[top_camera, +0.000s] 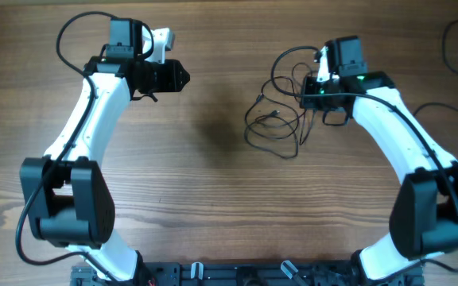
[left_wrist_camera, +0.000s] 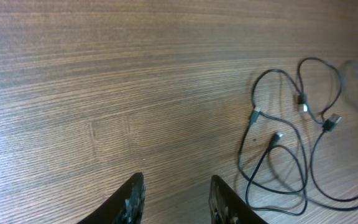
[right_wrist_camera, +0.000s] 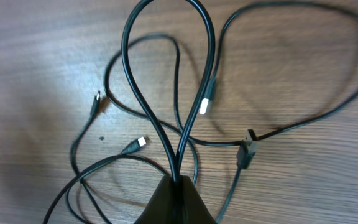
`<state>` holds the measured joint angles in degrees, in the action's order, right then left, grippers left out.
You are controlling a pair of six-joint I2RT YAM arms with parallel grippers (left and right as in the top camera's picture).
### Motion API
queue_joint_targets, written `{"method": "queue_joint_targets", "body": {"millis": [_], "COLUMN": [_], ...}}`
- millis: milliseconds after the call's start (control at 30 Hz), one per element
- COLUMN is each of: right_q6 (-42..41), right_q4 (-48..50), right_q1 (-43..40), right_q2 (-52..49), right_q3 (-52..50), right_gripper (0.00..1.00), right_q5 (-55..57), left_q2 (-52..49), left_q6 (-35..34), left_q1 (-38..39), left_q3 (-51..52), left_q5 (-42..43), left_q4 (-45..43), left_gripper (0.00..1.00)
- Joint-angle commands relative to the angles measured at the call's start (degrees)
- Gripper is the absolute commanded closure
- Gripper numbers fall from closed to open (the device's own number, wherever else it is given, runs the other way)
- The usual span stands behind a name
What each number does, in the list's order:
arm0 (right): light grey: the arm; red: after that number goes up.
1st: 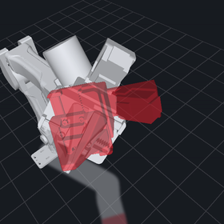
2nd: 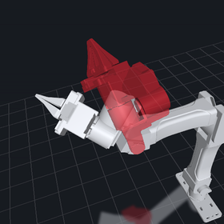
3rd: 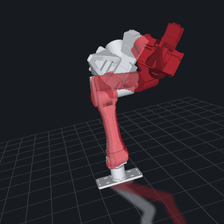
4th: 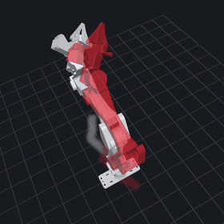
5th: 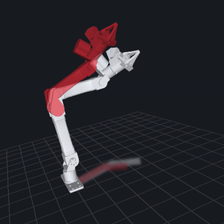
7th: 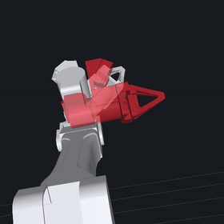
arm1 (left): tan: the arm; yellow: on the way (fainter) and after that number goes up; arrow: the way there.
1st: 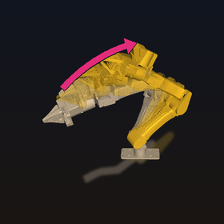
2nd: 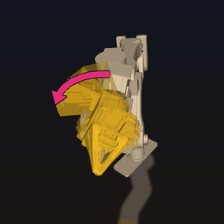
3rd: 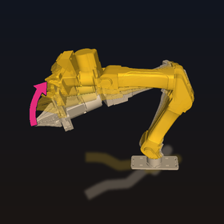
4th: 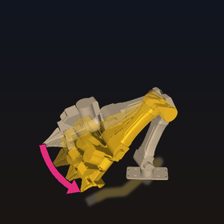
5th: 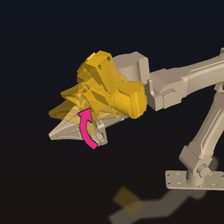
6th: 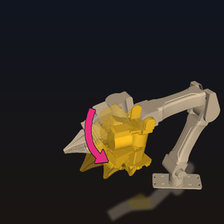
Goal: Untangle cables
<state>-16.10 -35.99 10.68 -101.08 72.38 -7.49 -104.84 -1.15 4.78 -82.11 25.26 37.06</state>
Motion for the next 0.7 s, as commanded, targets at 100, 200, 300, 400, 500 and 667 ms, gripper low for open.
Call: {"method": "queue_joint_targets", "body": {"millis": [100,200,300,400,500,667], "right_q6": [-0.57,-0.68,-2.21,-4.74,-7.02,-7.76], "right_q4": [0.02,-0.20,-1.64,-2.49,-3.04,-2.99], "right_q1": [2.71,3.87,4.85,4.90,4.90,4.90], "right_q2": [-6.43,-7.80,-9.20,-9.31,-9.31,-9.31], "right_q3": [-0.50,-0.50,-0.50,-0.50,-0.50,-0.50], "right_gripper": [0.96,0.95,0.95,0.95,0.96,0.95], "right_q5": [-0.55,-0.52,-0.31,0.66,2.73,2.97], "left_q2": [2.21,2.21,2.21,2.21,2.21,2.21], "left_q6": [0.70,0.70,0.70,0.70,0.70,0.72], "left_q1": [0.00,0.00,0.00,0.00,0.00,0.00], "left_q3": [0.37,0.37,0.37,0.37,0.37,0.37], "left_q5": [0.87,0.87,0.87,0.87,0.90,0.87], "left_q4": [0.20,0.37,0.59,0.63,0.96,1.05], "left_gripper": [0.65,0.64,0.64,0.64,0.64,0.64]}}
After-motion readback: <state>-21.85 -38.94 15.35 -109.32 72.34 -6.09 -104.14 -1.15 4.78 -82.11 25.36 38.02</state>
